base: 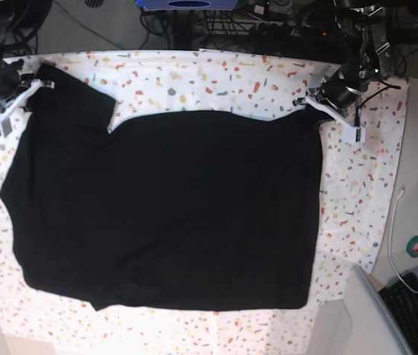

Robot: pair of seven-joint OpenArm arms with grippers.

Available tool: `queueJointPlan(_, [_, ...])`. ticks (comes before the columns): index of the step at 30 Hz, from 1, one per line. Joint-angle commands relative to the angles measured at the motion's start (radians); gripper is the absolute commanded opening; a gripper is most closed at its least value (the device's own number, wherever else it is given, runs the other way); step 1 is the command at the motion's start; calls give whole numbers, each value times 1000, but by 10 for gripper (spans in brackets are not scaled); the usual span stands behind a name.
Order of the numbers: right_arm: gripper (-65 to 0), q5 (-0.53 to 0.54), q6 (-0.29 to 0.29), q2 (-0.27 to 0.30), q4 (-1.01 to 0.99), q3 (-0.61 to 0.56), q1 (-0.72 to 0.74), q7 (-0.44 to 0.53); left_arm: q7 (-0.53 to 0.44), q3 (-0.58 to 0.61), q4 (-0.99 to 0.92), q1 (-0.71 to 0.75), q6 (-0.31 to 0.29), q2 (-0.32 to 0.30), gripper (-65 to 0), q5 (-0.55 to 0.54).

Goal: Layout the t-shirt on the table in an organized manner, then fold the t-shirt properly
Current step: 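Grasp the shirt's hem corners with both grippers and pull them apart, then fold the grasped hem edge over the shirt body with both grippers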

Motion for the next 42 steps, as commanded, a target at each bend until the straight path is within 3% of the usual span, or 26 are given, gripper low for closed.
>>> queueJointPlan(1, [-650,14,-3,12,16,7,5,14,-3,-4,32,15,6,-12,-650,-2])
queueJointPlan(5, [-650,13,-3,15,23,44,0,13,19,-6,131,72,6,-47,-650,-4])
queueJointPlan(12, [-650,13,-3,20,72,50,-24,-81,231,-141,281,90,3,-53,-650,-4])
queueJointPlan(15, [-650,13,-4,12,140,47,-47,-87,255,-144,321,93,3,-51,-650,-4])
queueJointPlan(20, [-650,13,-4,-12,283,52,-66,-210,296,-149,382,125,4,-47,-650,-4])
queueJointPlan(24, [-650,11,-4,-14,338,44,-54,-240,306,-152,442,129,6,-15,-650,-4])
queueJointPlan(28, [-650,10,-4,-6,329,42,35,-291,318,-147,438,75,8,-15,-650,-4])
queueJointPlan(33, [-650,-45,-4,17,309,21,146,-354,428,-153,436,-31,8,-13,-650,-1])
queueJointPlan(38, [-650,-162,-4,18,200,-62,273,-351,439,-150,358,-120,84,-13,-650,-2])
queueJointPlan(42, [-650,-206,-4,18,100,-85,373,-348,439,-152,292,-169,92,-13,-650,-2])
